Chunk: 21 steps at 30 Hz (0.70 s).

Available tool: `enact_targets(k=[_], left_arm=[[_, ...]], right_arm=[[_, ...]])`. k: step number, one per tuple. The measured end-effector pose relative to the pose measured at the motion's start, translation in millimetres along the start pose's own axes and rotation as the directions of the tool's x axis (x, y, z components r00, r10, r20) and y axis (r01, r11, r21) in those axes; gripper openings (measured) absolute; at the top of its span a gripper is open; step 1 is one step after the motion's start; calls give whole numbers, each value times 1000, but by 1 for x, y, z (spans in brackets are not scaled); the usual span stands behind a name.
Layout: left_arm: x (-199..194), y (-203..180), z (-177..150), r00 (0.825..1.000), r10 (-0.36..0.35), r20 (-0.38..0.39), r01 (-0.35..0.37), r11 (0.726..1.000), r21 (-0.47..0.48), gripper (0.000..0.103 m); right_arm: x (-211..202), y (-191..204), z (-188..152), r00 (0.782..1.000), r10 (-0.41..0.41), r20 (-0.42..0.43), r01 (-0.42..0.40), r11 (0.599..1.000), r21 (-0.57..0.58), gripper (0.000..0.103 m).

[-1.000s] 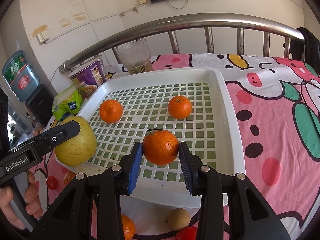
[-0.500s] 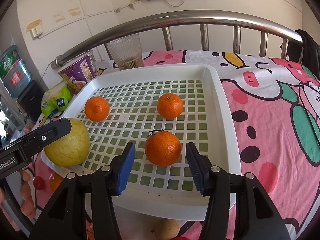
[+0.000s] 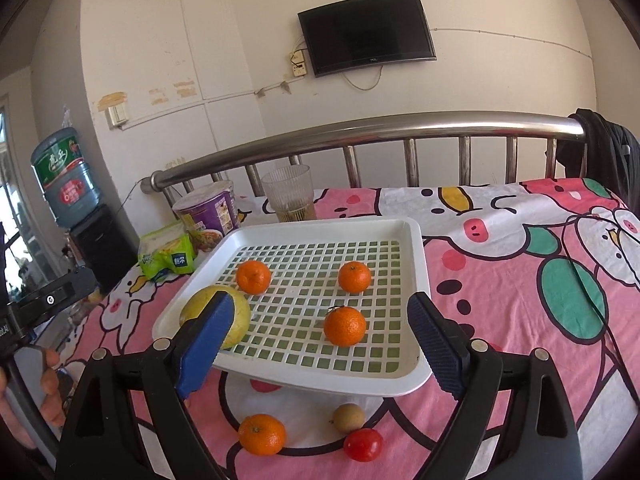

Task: Organize fruits
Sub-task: 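Withdraw both open tools from the tray toward the fruit on the cover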

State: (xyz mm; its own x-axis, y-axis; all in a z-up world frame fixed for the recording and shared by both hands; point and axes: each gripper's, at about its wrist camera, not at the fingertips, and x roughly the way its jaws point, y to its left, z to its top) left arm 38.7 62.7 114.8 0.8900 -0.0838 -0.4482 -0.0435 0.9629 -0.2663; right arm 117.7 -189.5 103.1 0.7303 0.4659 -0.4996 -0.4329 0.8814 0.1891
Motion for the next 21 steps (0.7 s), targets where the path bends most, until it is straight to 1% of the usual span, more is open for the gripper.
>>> enact_targets(k=[3, 5, 10, 13, 17, 21], left_arm=[[-16, -2, -7, 1000, 4, 23, -5, 1000, 19, 103], [-24, -2, -13, 999, 7, 33, -8, 1000, 28, 103], [-28, -4, -31, 1000, 17, 2, -17, 998, 60, 103], [-29, -8, -44, 1000, 13, -16, -12, 997, 81, 103], [-25, -16, -58, 998, 26, -50, -18, 990, 143, 103], [-16, -22, -70, 995, 35, -95, -17, 984, 178, 103]], right_arm=[[-19, 4, -3, 999, 6, 43, -5, 1000, -31, 94], [-30, 5, -7, 997, 8, 73, -5, 999, -41, 99], [-51, 2, -15, 992, 1, 125, 7, 998, -63, 100], [-59, -2, -19, 991, 5, 133, 4, 998, -66, 100], [-65, -5, -27, 991, -12, 130, 24, 996, -88, 100], [-63, -8, -35, 994, -27, 102, 38, 994, -102, 100]])
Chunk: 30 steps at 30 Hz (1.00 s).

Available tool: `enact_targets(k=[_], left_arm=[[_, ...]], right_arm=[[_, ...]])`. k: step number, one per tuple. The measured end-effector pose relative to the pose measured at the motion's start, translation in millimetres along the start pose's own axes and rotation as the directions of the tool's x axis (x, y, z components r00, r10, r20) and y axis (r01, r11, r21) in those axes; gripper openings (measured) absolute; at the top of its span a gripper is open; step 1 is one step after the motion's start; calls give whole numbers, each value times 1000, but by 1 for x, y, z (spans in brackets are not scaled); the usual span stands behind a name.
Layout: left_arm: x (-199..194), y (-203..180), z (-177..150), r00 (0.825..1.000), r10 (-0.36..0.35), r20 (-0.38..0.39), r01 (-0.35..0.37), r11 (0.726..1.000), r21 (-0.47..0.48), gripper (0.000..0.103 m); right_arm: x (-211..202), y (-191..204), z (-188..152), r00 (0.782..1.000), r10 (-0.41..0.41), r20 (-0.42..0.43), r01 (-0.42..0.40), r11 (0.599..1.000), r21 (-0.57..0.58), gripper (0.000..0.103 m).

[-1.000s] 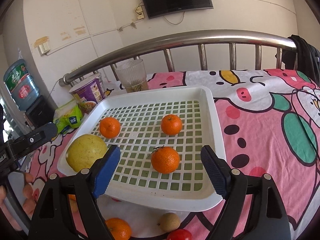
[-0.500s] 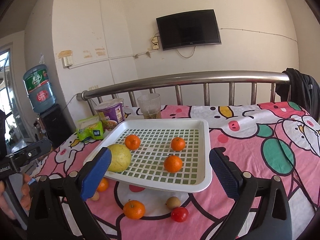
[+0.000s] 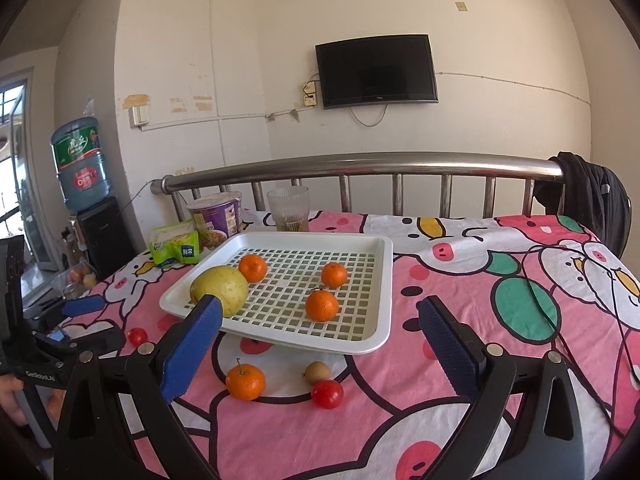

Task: Organize fruits
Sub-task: 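Withdraw both open tools from the tray toward the fruit on the cover, then grasp the brown kiwi with left tool while right tool grasps a red tomato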

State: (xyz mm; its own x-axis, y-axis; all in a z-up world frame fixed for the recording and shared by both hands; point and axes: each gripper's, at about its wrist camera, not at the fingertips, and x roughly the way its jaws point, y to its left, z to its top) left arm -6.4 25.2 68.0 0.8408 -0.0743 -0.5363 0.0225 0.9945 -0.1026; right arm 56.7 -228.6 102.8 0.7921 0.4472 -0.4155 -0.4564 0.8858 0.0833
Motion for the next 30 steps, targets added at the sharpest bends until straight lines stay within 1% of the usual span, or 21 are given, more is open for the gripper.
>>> enact_targets(k=[4, 10, 14, 16, 19, 21, 23, 24, 26, 29, 30], left_arm=[[11, -6, -8, 999, -13, -50, 14, 1000, 23, 103], [31, -9, -17, 993, -2, -120, 6, 999, 38, 103], [45, -5, -20, 987, 3, -159, 1, 1000, 24, 101], [50, -2, -21, 985, 1, -173, 0, 1000, 9, 99], [57, 1, -22, 981, -6, -192, 3, 1000, -14, 96], [61, 2, -23, 979, -8, -206, 4, 1000, -18, 91], [65, 5, -22, 975, -14, -220, 8, 999, -31, 86], [66, 6, -22, 974, -17, -224, 9, 999, -39, 85], [69, 8, -22, 972, -16, -234, 4, 999, -52, 83], [73, 10, -22, 967, -21, -254, 4, 998, -66, 76], [76, 10, -22, 965, -20, -262, 1, 998, -70, 73]], right_arm=[[10, -1, -10, 998, -9, -56, 8, 1000, -19, 100], [28, -3, -25, 988, 0, -157, -3, 1000, -21, 100], [39, -4, -36, 975, 1, -224, -8, 1000, -27, 99], [47, -5, -42, 964, -2, -266, -5, 1000, -26, 97], [57, -8, -50, 947, -11, -322, 4, 1000, -23, 91], [62, -9, -54, 937, -8, -349, 3, 1000, -14, 85], [66, -10, -57, 928, -8, -373, 4, 1000, -11, 77], [68, -10, -59, 923, -9, -386, 5, 1000, -11, 75], [72, -10, -63, 912, -10, -410, 6, 1000, -10, 65], [78, -10, -67, 898, -8, -439, 5, 1000, -9, 55], [80, -10, -67, 895, -8, -445, 5, 1000, -9, 54]])
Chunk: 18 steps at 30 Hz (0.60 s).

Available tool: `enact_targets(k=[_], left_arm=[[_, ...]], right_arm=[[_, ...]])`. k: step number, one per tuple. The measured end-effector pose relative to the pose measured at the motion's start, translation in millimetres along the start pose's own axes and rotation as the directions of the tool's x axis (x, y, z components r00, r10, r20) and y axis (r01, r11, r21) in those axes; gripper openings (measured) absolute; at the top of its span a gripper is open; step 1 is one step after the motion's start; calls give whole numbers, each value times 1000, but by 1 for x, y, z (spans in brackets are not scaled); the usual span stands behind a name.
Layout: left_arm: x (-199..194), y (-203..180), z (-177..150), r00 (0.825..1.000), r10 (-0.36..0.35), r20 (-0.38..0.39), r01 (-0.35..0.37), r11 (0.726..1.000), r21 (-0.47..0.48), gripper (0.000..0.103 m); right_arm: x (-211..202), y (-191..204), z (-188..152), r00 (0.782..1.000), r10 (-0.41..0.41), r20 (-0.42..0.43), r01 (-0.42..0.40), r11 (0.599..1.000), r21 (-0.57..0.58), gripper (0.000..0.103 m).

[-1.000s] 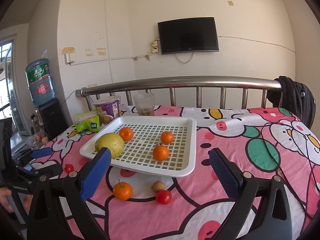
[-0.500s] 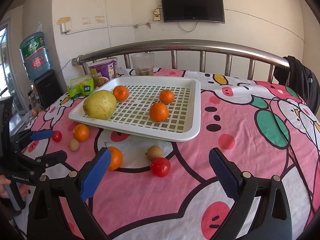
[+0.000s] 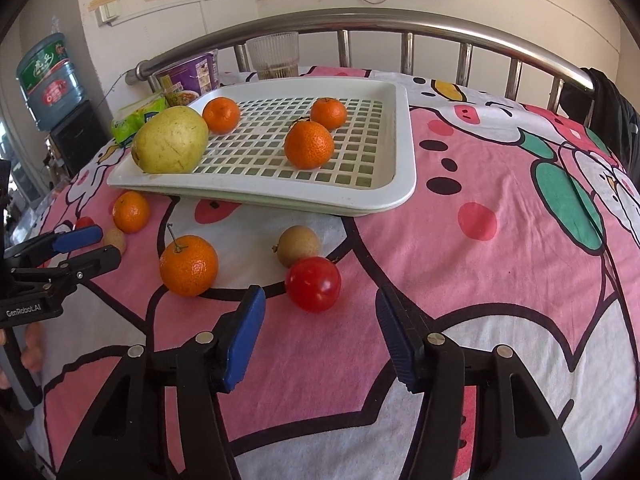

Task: Organize fruits
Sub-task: 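Grasp the brown kiwi with left tool while right tool grasps a red tomato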

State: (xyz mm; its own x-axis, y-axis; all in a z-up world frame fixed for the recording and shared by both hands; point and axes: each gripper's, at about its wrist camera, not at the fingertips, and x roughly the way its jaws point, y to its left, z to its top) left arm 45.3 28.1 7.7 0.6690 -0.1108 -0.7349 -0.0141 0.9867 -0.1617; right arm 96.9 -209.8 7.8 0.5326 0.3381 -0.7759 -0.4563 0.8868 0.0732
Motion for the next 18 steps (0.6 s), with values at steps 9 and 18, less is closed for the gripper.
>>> enact_targets(k=[9, 18], left_arm=[[6, 0, 2, 1000, 6, -27, -7, 1000, -5, 55], [6, 0, 2, 999, 15, -28, -15, 1000, 1, 30]], right_arm=[[5, 0, 3, 1000, -11, -12, 11, 1000, 5, 39], [5, 11, 2, 1000, -13, -7, 13, 999, -34, 27]])
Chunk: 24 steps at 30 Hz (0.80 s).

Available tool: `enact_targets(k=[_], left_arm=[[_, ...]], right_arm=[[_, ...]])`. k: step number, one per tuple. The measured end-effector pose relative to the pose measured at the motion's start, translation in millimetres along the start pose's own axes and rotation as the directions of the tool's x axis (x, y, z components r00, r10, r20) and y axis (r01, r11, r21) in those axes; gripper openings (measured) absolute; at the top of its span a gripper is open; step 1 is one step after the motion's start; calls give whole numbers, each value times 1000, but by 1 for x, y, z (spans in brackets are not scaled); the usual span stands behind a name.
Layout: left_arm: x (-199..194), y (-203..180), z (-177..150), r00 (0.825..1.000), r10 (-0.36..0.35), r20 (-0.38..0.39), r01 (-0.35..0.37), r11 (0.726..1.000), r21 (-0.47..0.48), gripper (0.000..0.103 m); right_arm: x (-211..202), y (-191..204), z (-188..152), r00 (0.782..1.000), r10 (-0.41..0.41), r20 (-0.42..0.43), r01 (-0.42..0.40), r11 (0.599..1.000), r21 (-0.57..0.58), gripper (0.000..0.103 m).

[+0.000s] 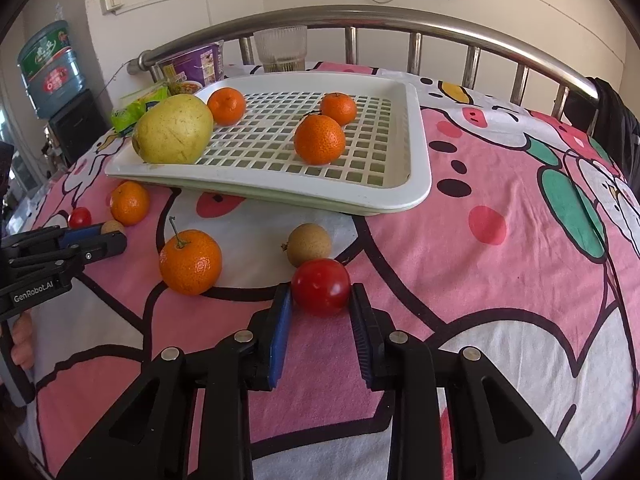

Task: Organize fruits
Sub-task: 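Grasp the brown kiwi with left tool while right tool grasps a red tomato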

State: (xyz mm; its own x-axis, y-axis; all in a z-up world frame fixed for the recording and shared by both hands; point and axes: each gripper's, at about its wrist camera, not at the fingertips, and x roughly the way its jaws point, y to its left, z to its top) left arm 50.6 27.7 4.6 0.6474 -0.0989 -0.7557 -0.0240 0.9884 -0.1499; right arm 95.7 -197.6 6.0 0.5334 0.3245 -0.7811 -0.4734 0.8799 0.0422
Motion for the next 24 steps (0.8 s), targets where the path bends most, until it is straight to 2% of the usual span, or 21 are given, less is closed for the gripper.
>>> enact_targets(k=[8, 18, 24], left_arm=[[-5, -3, -4, 1000, -15, 12, 15, 1000, 6, 30], [-14, -9, -8, 999, 9, 41, -10, 1000, 26, 30], [-24, -12, -10, 997, 24, 67, -27, 999, 37, 30]], right_arm=[[-5, 1, -3, 1000, 18, 17, -18, 1000, 8, 27], [-15, 13, -7, 998, 24, 57, -22, 999, -26, 27], [-25, 11, -7, 996, 39, 85, -39, 999, -4, 27]])
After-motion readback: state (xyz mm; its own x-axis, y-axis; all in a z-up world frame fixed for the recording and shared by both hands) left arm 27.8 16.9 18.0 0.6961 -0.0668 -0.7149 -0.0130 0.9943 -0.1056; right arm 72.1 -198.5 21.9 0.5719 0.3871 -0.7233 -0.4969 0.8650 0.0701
